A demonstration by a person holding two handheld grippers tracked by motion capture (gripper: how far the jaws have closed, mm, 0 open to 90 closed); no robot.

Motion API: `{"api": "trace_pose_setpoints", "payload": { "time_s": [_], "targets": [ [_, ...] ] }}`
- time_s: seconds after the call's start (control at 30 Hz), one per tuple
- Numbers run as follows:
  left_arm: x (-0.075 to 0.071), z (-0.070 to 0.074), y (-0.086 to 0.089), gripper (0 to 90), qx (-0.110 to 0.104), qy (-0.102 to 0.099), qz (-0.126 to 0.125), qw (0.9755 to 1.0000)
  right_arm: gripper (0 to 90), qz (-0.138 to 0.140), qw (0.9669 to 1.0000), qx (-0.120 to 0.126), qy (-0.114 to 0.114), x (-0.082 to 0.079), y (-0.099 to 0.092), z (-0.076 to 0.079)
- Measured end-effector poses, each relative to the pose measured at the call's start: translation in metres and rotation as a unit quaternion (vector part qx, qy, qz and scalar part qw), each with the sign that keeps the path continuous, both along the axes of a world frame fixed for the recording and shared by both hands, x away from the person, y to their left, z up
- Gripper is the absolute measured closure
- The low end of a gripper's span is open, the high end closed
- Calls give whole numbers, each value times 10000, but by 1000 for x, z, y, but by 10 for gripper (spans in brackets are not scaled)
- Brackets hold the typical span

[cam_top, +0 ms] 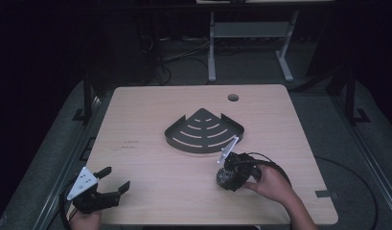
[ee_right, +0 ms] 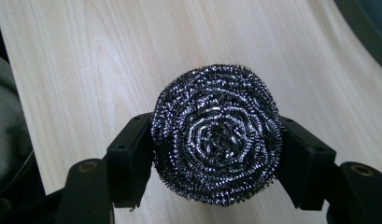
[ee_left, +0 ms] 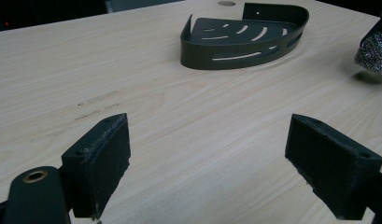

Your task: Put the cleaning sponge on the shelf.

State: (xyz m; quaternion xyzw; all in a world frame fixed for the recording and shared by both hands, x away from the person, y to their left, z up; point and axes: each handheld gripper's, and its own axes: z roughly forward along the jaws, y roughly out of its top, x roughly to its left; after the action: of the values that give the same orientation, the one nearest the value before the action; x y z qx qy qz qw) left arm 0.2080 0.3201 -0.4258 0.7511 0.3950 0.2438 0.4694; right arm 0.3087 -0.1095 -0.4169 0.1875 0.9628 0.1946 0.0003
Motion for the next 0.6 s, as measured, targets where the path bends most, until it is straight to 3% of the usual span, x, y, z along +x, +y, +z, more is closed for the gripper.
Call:
{"api": "trace_pose_setpoints", "payload": {
  "time_s": [0.6],
  "targets": [
    [0, 0, 2, 134, -42, -11, 42, 10000, 335, 51, 9999, 92, 30, 22, 6, 19]
  ]
}}
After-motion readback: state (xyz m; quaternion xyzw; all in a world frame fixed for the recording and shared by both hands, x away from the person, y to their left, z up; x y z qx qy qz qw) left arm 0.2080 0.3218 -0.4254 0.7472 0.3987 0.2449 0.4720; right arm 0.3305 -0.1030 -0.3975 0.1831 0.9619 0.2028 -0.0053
